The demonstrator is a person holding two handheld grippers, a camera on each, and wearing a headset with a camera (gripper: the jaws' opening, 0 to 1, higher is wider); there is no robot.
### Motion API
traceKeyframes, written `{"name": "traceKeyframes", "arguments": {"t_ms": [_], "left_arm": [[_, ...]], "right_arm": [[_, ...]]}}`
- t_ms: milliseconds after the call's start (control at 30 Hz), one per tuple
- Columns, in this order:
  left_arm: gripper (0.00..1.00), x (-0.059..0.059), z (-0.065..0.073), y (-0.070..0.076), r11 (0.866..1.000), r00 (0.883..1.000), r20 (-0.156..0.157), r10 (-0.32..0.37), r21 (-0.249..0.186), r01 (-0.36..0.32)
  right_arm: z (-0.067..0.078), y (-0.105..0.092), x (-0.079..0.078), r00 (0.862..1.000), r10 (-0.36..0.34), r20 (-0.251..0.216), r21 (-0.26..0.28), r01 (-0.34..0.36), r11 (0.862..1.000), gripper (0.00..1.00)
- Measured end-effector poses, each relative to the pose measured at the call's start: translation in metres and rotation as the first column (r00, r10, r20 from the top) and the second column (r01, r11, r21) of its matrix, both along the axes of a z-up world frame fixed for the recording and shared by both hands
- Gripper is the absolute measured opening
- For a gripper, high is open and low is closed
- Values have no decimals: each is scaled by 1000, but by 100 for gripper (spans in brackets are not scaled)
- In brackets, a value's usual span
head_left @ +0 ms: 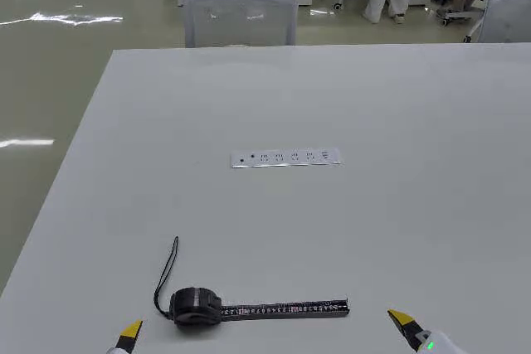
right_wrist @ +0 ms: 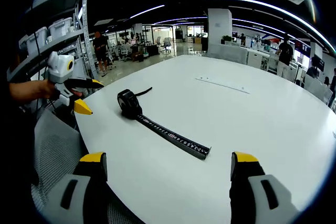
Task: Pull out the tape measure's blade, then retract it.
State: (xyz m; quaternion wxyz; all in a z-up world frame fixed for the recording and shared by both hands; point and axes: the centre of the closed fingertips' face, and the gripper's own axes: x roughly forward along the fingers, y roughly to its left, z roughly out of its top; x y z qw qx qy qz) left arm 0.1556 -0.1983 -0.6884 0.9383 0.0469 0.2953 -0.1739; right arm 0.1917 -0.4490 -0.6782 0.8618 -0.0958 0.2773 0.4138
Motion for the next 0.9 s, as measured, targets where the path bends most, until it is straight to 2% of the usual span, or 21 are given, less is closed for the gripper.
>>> {"name": "traceKeyframes", "arguments": {"t_ms": [233, 367, 600, 767, 900], "left_arm": [[99, -2, -2, -2, 1000, 1000, -7, 4, -1, -4], [99, -2, -5, -1, 1000, 1000, -12, 9, 12, -9], [99, -1, -8, 6, 998, 998, -22, 65, 4, -65], [99, 2, -9, 8, 995, 995, -15, 100, 4, -100], [99, 7, -8, 8, 991, 991, 5, 134, 3, -134]], "right_arm": [[1, 0, 0, 1000, -1, 2, -1, 1, 1000, 100], [1, -2, 0, 1000, 0, 3, -3, 0, 1000, 100], [-1, -6, 1, 1000, -3, -2, -9, 3, 1000, 100], [-3, -6, 0, 1000, 1, -7, -10, -1, 1000, 100], [-4, -3, -1, 1000, 8, -6, -9, -8, 1000, 100]]}}
